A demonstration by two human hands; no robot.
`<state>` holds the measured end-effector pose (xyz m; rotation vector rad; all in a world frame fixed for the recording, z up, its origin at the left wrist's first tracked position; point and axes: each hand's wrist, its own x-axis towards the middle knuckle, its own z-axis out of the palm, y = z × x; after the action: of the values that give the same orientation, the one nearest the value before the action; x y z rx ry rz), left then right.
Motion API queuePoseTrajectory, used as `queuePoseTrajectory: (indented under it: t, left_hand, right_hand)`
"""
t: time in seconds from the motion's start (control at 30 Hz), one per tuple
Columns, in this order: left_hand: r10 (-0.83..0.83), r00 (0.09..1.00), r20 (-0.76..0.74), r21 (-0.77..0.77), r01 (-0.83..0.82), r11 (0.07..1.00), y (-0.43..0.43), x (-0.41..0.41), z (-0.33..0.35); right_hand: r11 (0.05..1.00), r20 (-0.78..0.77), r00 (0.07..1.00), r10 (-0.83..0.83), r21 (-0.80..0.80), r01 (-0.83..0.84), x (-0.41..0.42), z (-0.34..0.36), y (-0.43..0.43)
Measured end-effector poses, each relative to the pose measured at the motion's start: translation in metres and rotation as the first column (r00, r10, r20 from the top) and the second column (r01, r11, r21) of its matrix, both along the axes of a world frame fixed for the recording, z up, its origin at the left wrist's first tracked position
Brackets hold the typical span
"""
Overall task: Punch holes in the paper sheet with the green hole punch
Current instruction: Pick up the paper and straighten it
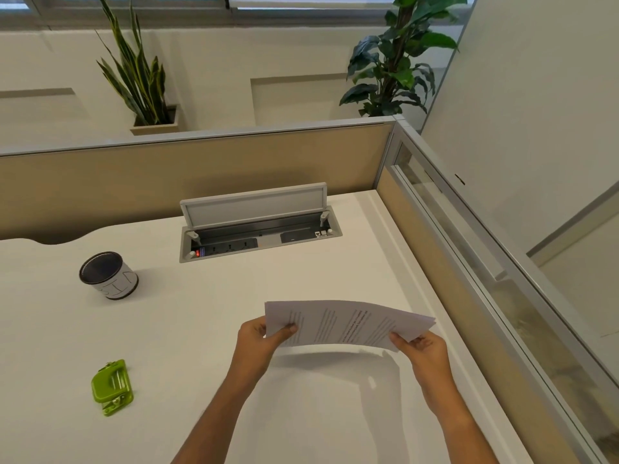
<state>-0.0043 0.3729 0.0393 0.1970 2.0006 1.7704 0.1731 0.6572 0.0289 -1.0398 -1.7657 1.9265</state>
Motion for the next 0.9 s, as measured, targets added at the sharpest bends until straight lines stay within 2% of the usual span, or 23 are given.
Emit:
queuePoseTrajectory:
  t: [0.17,0.23,0.3,0.37,0.43,0.5,0.53,0.6,0.7,0.77,0.83,0.9]
  left_hand:
    - [-0.015,0.998,0.064,-0.099,0.021,0.995,0.001,0.006,-0.012]
    - [-0.004,0.999,0.044,-0.117,0.010,0.993,-0.001,0.004,-0.012]
    - [0.026,0.998,-0.062,-0.125,-0.034,0.992,-0.006,0.000,-0.011]
    - [0.052,0.971,-0.233,-0.195,-0.099,0.976,-0.015,-0.003,-0.004]
    - [-0.012,0.889,-0.458,-0.314,-0.150,0.937,-0.020,-0.008,0.011]
    - [-0.217,0.721,-0.658,-0.402,-0.092,0.911,-0.014,-0.007,0.032]
    - [-0.318,0.646,-0.694,-0.438,-0.028,0.899,-0.005,-0.004,0.045]
    - [-0.417,0.584,-0.697,-0.455,0.091,0.886,0.013,0.006,0.066]
    - [-0.376,0.588,-0.716,-0.363,0.147,0.920,0.032,0.014,0.085]
    - [-0.315,0.598,-0.737,-0.299,0.131,0.945,0.038,0.015,0.093]
    - [-0.204,0.691,-0.694,-0.177,0.111,0.978,0.039,0.019,0.097]
    - [-0.097,0.824,-0.559,-0.040,0.090,0.995,0.037,0.021,0.098]
  right_hand:
    - [1.000,0.107,0.994,0.015,-0.014,-0.013,0.006,-0.014,-0.009]
    - [1.000,0.113,0.994,0.007,0.005,-0.008,0.007,-0.012,-0.010]
    - [0.999,0.094,0.996,0.007,0.050,-0.012,0.006,-0.001,-0.007]
    - [0.990,0.065,0.997,0.041,0.131,-0.049,0.003,0.019,-0.004]
    - [0.964,0.021,0.994,0.106,0.242,-0.108,0.000,0.043,-0.002]
    - [0.909,0.001,0.980,0.198,0.374,-0.184,-0.005,0.069,-0.002]
    - [0.867,0.009,0.972,0.234,0.450,-0.213,-0.008,0.081,-0.003]
    - [0.736,0.046,0.954,0.296,0.626,-0.258,-0.015,0.102,-0.005]
    - [0.464,0.102,0.924,0.368,0.841,-0.277,-0.027,0.130,-0.017]
    - [0.394,0.088,0.927,0.365,0.887,-0.239,-0.031,0.142,-0.023]
    - [0.437,0.013,0.959,0.283,0.889,-0.141,-0.028,0.143,-0.022]
    - [0.620,-0.067,0.981,0.182,0.782,-0.062,-0.022,0.138,-0.019]
